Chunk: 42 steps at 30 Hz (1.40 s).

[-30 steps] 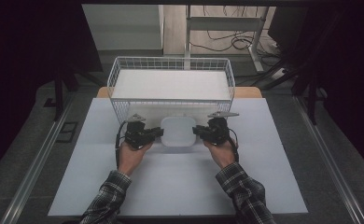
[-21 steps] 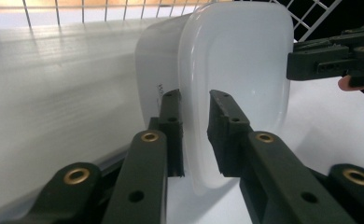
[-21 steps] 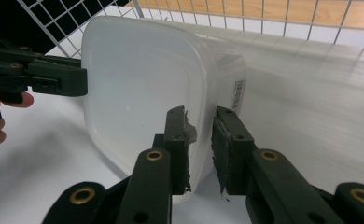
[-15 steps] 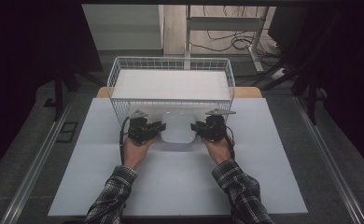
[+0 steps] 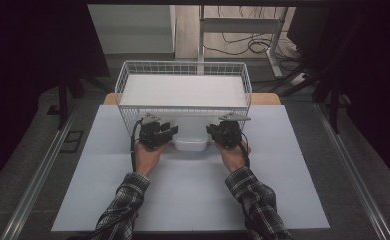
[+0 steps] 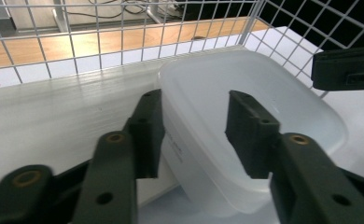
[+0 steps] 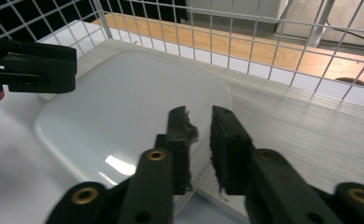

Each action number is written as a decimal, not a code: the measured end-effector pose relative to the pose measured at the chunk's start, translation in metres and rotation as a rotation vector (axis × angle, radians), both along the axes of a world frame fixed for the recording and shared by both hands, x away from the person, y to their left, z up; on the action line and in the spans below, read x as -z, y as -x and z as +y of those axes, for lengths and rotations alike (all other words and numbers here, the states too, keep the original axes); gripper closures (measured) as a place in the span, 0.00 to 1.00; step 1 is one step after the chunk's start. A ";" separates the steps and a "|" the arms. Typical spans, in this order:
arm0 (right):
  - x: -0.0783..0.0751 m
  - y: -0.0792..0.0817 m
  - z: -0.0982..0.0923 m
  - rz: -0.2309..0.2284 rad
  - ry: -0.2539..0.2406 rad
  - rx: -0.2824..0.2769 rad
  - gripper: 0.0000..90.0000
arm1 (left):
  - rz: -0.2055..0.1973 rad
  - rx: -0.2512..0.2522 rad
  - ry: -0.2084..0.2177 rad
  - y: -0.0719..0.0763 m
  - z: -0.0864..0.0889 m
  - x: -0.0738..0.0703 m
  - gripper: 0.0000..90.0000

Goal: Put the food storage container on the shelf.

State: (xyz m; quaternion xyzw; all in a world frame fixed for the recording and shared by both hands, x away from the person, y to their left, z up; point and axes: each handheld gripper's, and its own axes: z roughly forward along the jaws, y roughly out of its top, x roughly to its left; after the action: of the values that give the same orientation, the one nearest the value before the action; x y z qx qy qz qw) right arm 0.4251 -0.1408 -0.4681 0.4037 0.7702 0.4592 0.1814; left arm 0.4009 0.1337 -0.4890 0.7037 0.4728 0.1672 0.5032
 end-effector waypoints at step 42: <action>0.023 0.060 0.024 0.053 0.064 -0.235 0.99 | -0.089 0.122 -0.174 0.180 0.045 0.029 0.01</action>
State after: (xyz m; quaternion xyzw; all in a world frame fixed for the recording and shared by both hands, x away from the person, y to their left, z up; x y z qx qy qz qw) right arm 0.3649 -0.1164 -0.4909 0.3166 0.8310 0.4417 0.1185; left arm 0.2209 0.1786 -0.5176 0.7641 0.3900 0.2079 0.4700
